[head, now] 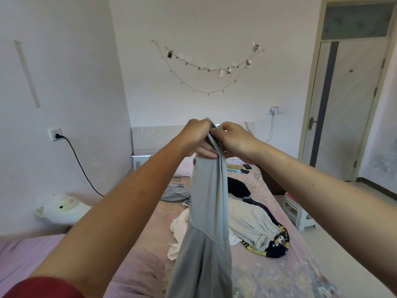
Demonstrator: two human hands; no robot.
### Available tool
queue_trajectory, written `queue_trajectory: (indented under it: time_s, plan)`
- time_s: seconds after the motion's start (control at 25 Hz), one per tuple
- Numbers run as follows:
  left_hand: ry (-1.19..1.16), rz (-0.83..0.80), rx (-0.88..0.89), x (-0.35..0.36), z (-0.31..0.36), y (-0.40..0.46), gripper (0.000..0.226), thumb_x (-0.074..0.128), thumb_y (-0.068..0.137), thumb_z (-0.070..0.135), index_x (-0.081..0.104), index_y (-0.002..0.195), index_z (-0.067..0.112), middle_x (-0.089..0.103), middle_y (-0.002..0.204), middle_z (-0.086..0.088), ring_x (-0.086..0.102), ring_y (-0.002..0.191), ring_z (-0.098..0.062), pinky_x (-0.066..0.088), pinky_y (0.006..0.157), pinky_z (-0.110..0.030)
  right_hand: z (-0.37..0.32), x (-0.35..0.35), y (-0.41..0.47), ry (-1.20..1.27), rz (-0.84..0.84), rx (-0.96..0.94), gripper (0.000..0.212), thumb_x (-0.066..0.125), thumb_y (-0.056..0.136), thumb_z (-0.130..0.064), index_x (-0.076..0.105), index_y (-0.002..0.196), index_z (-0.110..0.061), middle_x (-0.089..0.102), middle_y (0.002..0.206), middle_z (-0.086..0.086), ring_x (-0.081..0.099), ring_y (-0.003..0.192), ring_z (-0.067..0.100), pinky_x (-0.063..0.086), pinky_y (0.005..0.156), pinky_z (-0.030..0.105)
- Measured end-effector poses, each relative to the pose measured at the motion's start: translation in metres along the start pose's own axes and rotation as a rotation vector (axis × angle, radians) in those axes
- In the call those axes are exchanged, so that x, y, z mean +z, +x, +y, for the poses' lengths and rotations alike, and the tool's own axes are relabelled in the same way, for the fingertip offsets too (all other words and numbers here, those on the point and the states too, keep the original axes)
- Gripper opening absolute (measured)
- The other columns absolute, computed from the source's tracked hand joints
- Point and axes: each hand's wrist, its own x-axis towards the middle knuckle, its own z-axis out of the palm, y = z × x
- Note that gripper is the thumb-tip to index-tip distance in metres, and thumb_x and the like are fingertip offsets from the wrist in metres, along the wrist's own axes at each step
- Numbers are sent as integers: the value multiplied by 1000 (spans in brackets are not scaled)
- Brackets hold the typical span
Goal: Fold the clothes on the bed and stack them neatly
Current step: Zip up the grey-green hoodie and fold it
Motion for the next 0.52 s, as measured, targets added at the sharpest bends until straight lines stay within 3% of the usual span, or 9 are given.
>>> queue_trajectory:
  time_s: [0.04,0.16,0.24,0.32,0.44,0.52]
  plan:
    - [16,-11,-2,-2,2,-1,30,32,100,10,57,106,-6,65,88,-29,70,66,-39,63,57,-40,1,2,-2,-53,-38,-22,12,56,102,-17,52,93,-9,58,84,12,56,72,22,50,66,33]
    - [130,-72,26,-12,10,0,22,42,99,13,60,94,2,66,86,-20,66,64,-26,59,62,-33,7,3,-4,-154,-18,-114,33,68,94,-6,51,121,-1,64,104,16,61,90,26,48,76,32]
    - [199,-116,75,-24,15,4,21,51,100,19,65,94,5,68,88,-13,66,74,-20,56,71,-31,9,1,-2,-77,86,-139,29,60,97,1,53,125,2,65,110,22,62,101,32,49,85,36]
    - [262,-51,169,-42,17,12,21,56,101,26,69,106,11,69,100,-7,63,91,-18,53,80,-33,12,-2,2,67,140,-108,26,52,101,4,57,126,5,65,117,26,63,106,35,50,92,44]
    - [328,-35,196,-54,2,19,37,56,103,39,59,132,17,62,123,-2,59,111,-15,50,95,-37,12,-7,5,213,76,-43,26,45,104,1,58,127,-1,66,116,20,64,96,30,53,84,42]
    - [250,-88,121,-49,-14,24,38,57,103,35,60,128,7,64,119,-8,61,108,-20,52,91,-36,9,-10,7,272,29,-16,29,43,105,-2,57,130,-6,66,114,13,64,95,27,54,83,42]
